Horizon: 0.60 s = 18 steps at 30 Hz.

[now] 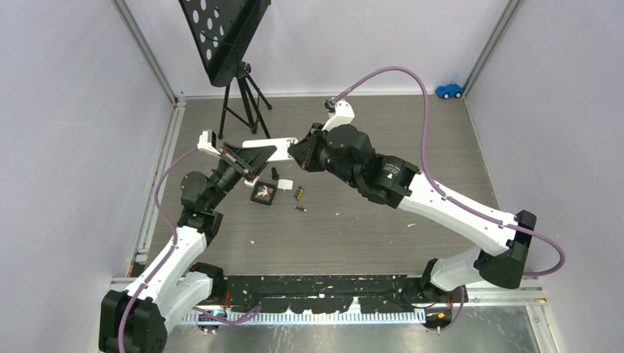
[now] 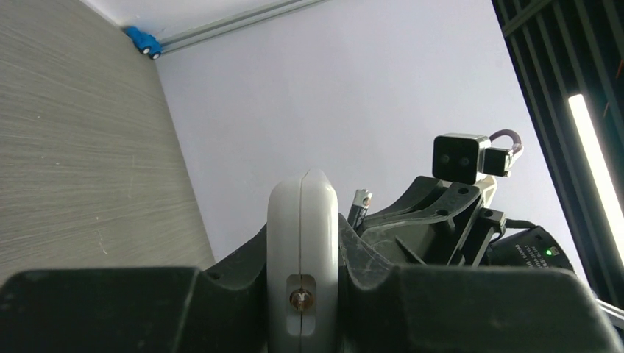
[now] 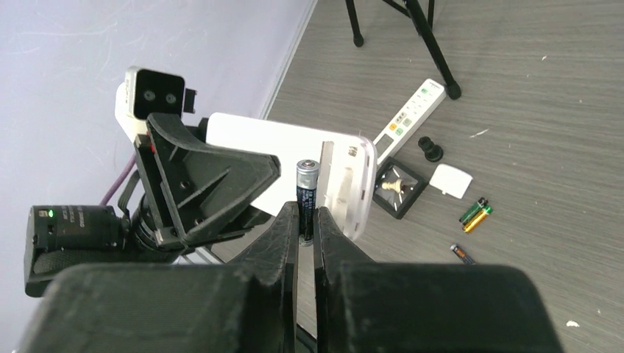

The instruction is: Load the batteries into the remote control

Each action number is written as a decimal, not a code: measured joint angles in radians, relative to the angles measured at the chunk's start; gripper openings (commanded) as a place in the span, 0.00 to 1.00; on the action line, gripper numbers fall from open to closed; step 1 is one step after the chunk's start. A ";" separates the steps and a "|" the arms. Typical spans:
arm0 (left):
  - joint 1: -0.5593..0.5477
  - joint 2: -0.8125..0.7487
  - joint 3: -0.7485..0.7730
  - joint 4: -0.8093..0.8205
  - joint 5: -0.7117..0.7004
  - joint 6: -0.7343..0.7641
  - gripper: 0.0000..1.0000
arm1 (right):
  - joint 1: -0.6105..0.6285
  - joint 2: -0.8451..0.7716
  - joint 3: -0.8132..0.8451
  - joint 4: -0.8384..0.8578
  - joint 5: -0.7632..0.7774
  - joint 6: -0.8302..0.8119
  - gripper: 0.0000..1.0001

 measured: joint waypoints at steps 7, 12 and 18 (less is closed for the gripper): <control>0.000 0.000 0.000 0.023 0.001 -0.022 0.00 | 0.023 0.057 0.105 -0.063 0.090 -0.027 0.11; 0.000 0.001 0.000 0.030 0.001 -0.037 0.00 | 0.034 0.105 0.153 -0.104 0.128 -0.044 0.15; 0.000 0.023 -0.003 0.034 0.005 -0.085 0.00 | 0.045 0.132 0.174 -0.122 0.150 -0.063 0.25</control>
